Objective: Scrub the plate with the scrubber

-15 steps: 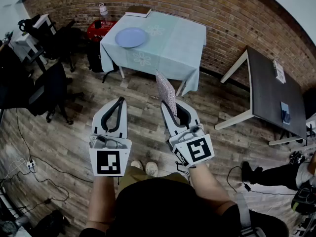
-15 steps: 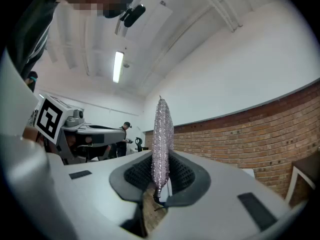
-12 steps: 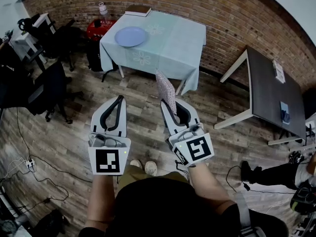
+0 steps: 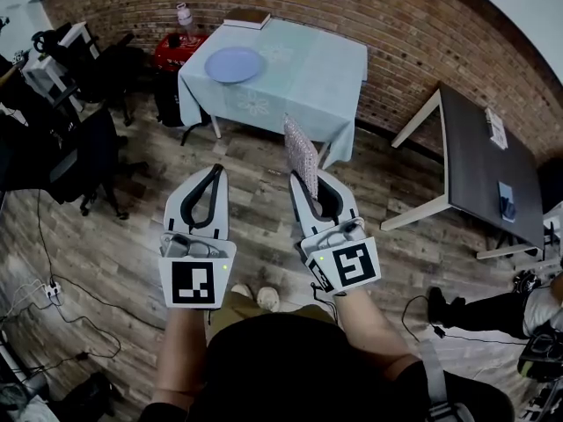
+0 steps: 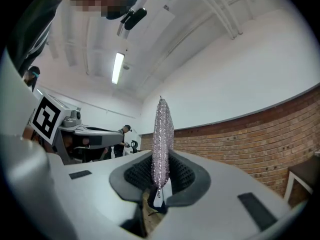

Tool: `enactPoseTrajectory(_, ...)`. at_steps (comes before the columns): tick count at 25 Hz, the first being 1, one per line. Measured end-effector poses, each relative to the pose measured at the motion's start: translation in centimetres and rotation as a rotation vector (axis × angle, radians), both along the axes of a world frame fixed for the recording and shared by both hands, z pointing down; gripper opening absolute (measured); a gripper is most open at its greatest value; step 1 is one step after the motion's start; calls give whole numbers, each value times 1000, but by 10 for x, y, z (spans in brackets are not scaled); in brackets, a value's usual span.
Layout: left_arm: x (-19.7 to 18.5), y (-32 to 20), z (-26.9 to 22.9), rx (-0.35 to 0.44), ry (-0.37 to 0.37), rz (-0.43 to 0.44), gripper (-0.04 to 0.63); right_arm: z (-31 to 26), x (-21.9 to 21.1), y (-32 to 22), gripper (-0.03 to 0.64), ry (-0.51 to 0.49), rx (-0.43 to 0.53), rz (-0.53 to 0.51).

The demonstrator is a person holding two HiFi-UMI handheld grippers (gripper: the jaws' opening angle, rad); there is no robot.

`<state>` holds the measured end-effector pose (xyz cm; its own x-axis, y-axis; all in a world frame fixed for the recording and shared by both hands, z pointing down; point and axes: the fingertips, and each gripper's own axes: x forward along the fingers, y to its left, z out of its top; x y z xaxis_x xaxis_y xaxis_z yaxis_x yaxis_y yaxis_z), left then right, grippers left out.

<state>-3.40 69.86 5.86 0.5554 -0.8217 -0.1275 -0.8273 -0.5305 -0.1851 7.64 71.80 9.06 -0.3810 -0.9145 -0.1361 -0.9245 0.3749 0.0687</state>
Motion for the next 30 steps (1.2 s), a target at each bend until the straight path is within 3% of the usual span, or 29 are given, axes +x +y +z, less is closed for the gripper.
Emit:
enactPoseTrajectory(17, -11, -18, -12, 30, -13, -34, 25, -11, 1, -20, 79, -23, 29, -9)
enactPoseTrajectory(24, -13, -76, -6, 16, 9, -29, 25, -2, 0, -74, 80, -17, 20, -2)
enactPoseTrajectory(30, -27, -159, 3, 22, 1, -6, 25, 6, -14, -150, 78, 4, 20, 23)
